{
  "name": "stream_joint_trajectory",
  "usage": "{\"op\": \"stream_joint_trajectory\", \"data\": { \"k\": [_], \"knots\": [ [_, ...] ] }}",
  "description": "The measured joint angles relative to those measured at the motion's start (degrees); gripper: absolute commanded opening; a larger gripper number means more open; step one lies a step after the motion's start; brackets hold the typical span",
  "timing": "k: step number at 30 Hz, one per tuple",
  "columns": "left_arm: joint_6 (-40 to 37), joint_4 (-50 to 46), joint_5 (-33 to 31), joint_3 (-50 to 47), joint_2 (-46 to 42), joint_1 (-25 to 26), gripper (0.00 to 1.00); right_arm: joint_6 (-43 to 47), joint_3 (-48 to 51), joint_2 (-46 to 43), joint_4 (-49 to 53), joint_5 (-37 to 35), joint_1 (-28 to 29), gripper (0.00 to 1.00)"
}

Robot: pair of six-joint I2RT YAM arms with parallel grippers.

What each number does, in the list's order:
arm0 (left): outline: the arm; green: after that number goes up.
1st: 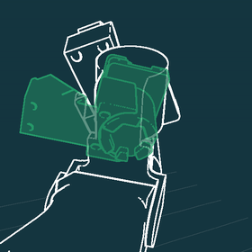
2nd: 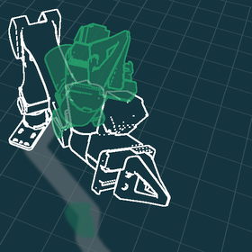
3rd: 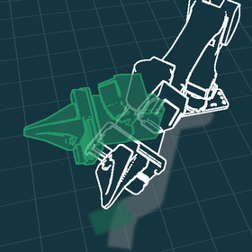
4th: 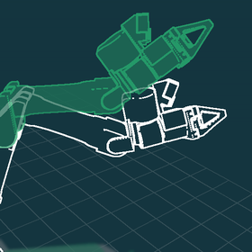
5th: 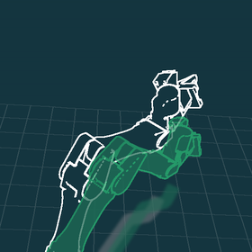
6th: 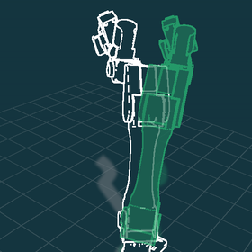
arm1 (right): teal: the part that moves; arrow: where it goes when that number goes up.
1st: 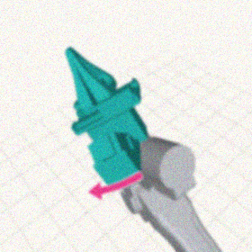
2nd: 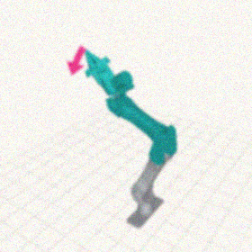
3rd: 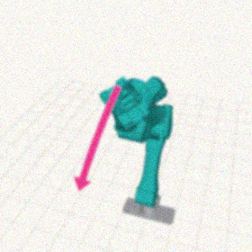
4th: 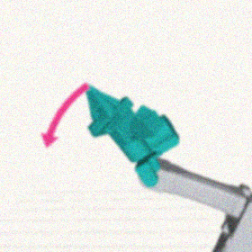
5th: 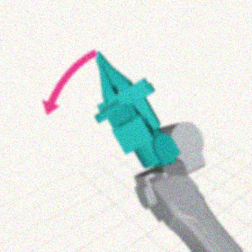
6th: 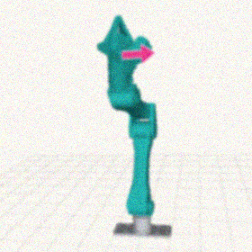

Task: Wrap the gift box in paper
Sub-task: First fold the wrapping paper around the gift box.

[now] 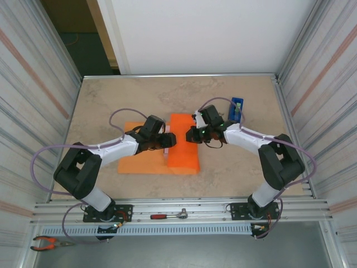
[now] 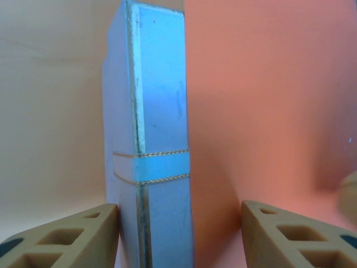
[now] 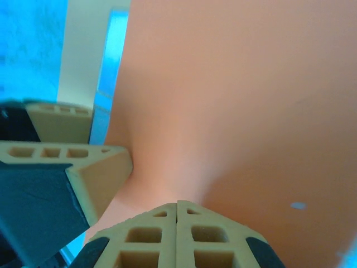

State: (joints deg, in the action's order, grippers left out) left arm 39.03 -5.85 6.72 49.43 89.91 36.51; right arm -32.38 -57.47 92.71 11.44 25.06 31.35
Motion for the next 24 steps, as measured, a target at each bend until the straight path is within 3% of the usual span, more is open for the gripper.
{"op": "stream_joint_trajectory", "data": {
  "k": [4, 8, 11, 16, 24],
  "knots": [
    [0.8, 1.2, -0.5, -0.7, -0.2, 0.2, 0.53, -1.5, 0.0, -5.5, 0.6, -3.2, -3.9, 0.21],
    [1.4, 1.8, -1.3, -0.9, -0.2, 0.7, 0.53, -2.3, 0.0, -8.4, 0.6, -7.2, -5.8, 0.08],
    [1.8, 2.4, -2.0, -1.2, -0.2, 1.1, 0.53, -2.2, 0.4, -8.0, 0.5, -5.7, -7.9, 0.0],
    [2.3, 3.1, -2.6, -1.5, -0.2, 1.5, 0.53, -0.5, -0.9, -1.4, 2.2, -1.4, -11.1, 0.0],
    [2.8, 3.2, -3.4, -1.6, -0.3, 1.8, 0.53, 3.0, -10.7, 8.0, 7.6, 3.3, -8.5, 0.0]
  ]
}}
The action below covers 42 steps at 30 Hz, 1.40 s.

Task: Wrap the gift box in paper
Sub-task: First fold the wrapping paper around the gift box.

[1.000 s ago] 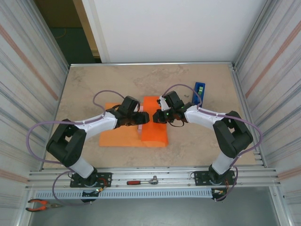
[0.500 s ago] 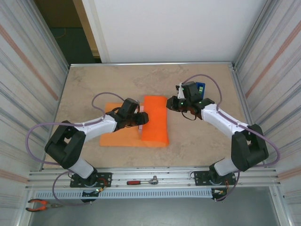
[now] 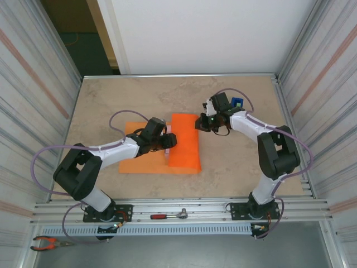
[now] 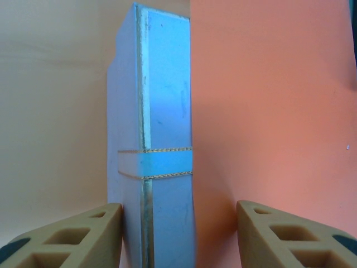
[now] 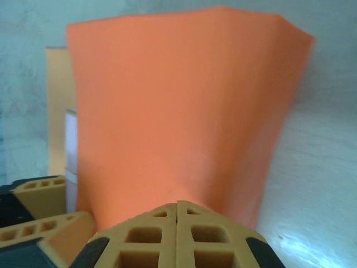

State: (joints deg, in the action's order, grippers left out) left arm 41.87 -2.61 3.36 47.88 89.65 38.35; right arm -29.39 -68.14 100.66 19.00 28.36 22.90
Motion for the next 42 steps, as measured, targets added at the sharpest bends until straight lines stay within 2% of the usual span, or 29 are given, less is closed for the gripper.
{"op": "stream_joint_trajectory", "data": {
  "k": [10, 26, 30, 34, 42],
  "knots": [
    [0.0, 0.0, 0.0, 0.0, 0.0, 0.0, 0.52, 3.1, -7.0, 6.2, 3.2, -0.3, 4.3, 0.0],
    [-0.1, -0.1, -0.1, 0.0, -0.2, 0.0, 0.52, 7.5, -7.9, 7.9, 4.9, -0.4, 4.1, 0.0],
    [-0.4, -2.9, -0.2, 0.4, -1.6, -0.5, 0.53, 7.6, -7.8, 7.9, 4.7, -0.4, 4.1, 0.0],
    [-0.8, -7.7, -0.1, 0.1, -6.5, -3.8, 0.54, 7.6, -7.5, 7.9, 4.3, -0.1, 4.1, 0.0],
    [-0.9, -10.9, -0.1, -8.2, -20.0, -19.9, 0.62, 7.6, -6.7, 7.7, 3.2, 0.4, 4.0, 0.0]
  ]
}}
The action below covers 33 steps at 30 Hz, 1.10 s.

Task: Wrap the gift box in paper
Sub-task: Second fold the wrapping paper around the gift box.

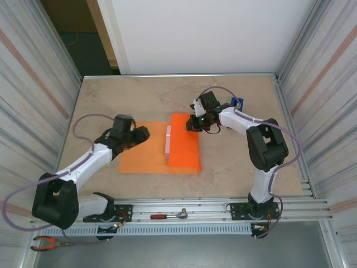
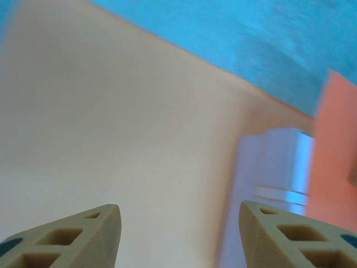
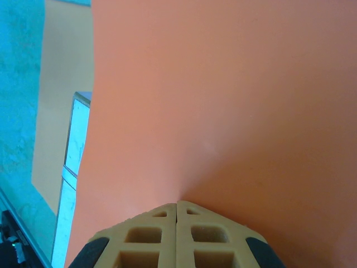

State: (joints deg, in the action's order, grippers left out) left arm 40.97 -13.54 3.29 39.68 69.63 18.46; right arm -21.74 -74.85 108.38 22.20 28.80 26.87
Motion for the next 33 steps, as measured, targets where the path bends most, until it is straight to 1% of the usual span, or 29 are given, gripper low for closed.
{"op": "stream_joint_trajectory", "data": {
  "k": [2, 5, 8, 17, 23, 27, 33],
  "knots": [
    [0.0, -0.9, 0.1, -3.1, -1.6, -3.9, 0.66, 0.0, 0.1, 0.0, -0.1, 0.1, -0.2, 0.0],
    [0.3, -1.5, 1.0, -7.4, -2.8, -9.1, 0.69, 0.0, 0.1, 0.0, -0.3, 0.4, -0.2, 0.0],
    [0.4, -2.0, 1.4, -10.4, -2.8, -12.1, 0.7, 0.0, 0.2, 0.0, -0.3, 0.7, -0.2, 0.0],
    [-0.1, -1.2, 1.4, -12.8, -1.5, -12.4, 0.72, 0.0, 0.4, 0.0, -0.7, 0.9, -0.3, 0.0],
    [-1.6, 3.0, 3.1, -12.5, 0.8, -12.3, 0.72, 0.0, 0.4, 0.0, -0.7, 0.9, -0.3, 0.0],
    [-2.5, 5.1, 3.6, -11.5, 2.9, -10.1, 0.72, 0.0, 0.4, 0.0, -0.7, 0.9, -0.3, 0.0],
    [-4.4, 9.3, 6.2, -9.0, 7.6, -7.4, 0.73, 0.0, 0.4, 0.0, -0.7, 0.9, -0.3, 0.0]
  ]
}}
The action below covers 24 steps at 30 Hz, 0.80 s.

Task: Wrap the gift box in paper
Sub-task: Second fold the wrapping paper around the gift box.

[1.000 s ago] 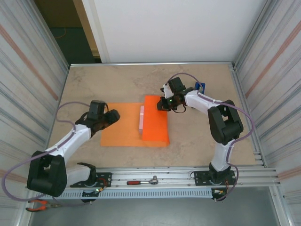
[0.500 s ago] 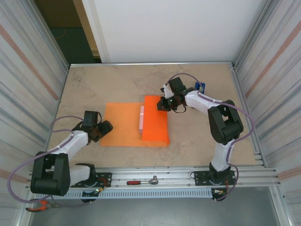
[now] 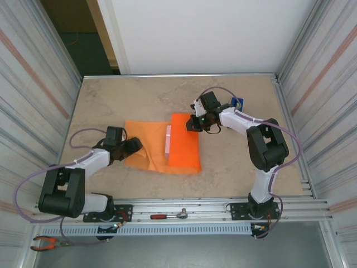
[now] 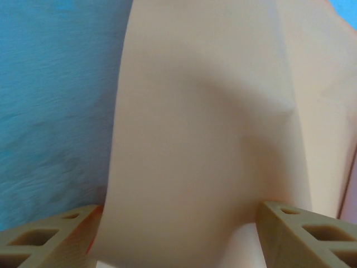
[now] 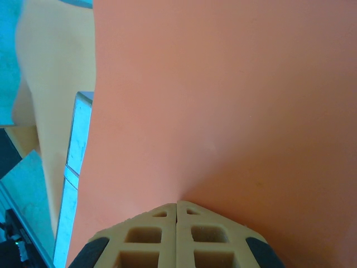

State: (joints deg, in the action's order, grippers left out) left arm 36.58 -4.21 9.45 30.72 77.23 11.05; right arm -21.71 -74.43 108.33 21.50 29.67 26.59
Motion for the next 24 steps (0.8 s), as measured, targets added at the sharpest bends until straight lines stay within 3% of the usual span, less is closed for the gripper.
{"op": "stream_joint_trajectory", "data": {
  "k": [15, 24],
  "knots": [
    [-12.0, -1.4, -0.5, 16.5, 14.8, -0.3, 0.77, 0.0, 0.0, 0.0, 0.0, 0.0, 0.0, 0.0],
    [-16.3, -0.5, 1.6, 19.2, 18.3, -3.3, 0.78, 0.0, 0.0, 0.0, 0.0, 0.0, 0.0, 0.0]
  ]
}}
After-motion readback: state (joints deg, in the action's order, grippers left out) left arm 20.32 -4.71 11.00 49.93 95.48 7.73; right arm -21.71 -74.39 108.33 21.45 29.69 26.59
